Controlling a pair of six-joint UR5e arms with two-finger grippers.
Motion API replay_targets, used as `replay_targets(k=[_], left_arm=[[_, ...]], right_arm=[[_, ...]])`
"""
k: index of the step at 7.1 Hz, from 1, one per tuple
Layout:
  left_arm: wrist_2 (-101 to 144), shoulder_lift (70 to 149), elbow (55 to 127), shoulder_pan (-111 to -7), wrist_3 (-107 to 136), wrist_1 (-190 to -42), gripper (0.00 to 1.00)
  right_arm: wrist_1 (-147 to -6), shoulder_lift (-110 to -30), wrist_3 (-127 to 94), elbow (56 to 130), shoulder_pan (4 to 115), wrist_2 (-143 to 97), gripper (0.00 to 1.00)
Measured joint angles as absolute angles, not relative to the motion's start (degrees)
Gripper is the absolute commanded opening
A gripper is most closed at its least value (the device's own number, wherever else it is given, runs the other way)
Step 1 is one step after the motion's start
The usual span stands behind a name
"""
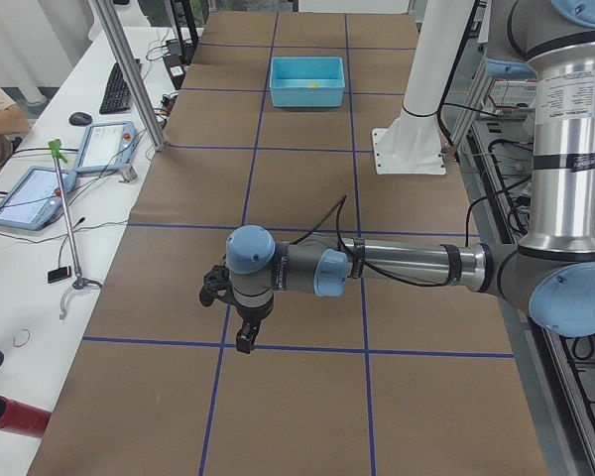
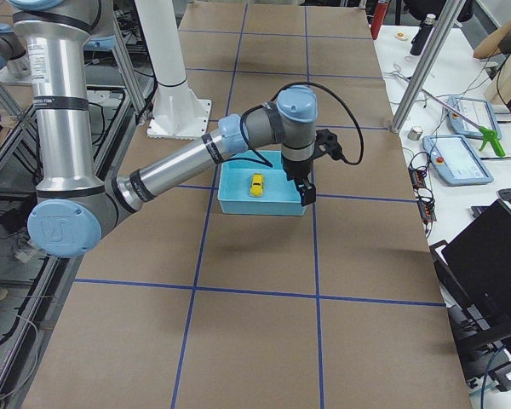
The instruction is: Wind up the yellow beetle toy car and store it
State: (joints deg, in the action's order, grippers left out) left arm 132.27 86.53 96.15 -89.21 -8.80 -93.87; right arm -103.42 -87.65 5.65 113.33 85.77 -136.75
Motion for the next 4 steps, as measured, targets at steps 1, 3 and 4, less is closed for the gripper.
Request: replay_targets(k=[1,3,4], left_arm=[[132.3,86.5,96.2,-89.2,-8.8,-93.9,1.0],[132.4,86.5,96.2,-89.2,-8.8,-93.9,1.0],[132.4,86.5,96.2,-89.2,-8.8,-93.9,1.0]], right_arm=[[-103.4,-88.4,3.7,108.3,88.4,-138.1,1.0],[-99.6,-90.3,3.0,101.9,90.1,-138.0,1.0],[-97.0,-90.6,3.0,99.2,90.2,-137.7,1.0]])
